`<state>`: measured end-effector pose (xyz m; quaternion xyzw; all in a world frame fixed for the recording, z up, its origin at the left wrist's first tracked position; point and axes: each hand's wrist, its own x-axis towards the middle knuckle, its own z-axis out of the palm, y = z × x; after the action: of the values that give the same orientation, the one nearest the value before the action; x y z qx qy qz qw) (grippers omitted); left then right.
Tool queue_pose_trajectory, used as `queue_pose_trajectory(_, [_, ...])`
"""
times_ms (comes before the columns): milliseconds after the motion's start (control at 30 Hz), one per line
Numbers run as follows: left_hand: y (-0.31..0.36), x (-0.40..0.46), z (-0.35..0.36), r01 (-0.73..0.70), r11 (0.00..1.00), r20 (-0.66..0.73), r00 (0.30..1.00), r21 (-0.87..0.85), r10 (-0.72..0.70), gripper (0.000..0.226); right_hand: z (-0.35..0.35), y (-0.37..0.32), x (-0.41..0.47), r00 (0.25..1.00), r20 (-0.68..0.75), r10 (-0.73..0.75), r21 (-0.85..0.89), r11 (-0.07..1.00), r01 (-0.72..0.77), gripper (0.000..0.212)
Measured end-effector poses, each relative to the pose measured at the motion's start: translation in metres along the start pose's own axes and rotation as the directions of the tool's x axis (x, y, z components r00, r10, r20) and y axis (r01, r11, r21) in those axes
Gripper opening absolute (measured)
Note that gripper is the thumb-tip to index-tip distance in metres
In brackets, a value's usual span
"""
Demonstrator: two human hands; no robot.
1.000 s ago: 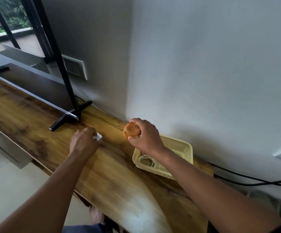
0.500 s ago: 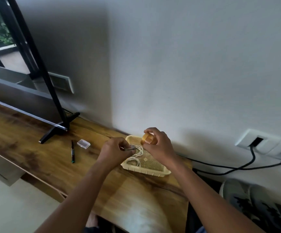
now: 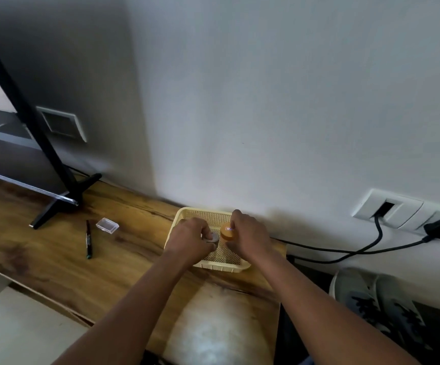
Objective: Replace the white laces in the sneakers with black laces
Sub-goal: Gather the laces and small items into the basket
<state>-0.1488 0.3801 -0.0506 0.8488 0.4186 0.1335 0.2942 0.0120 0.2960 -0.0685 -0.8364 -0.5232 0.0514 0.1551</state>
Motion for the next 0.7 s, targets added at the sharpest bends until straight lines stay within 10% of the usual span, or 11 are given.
queue_pose_trajectory(500, [-0.004, 0.003, 0.005, -0.053, 0.998, -0.005, 0.999, 0.040, 0.053, 0.026, 0.009, 0.002, 0.009, 0.992, -0.083, -0.100, -0.232, 0.969, 0.079, 0.035])
queue_pose_trajectory(700, [0.000, 0.002, 0.004, -0.161, 0.984, -0.029, 0.986, 0.072, 0.163, 0.059, -0.023, -0.009, -0.002, 0.999, 0.042, 0.033, 0.277, 0.960, -0.044, 0.039])
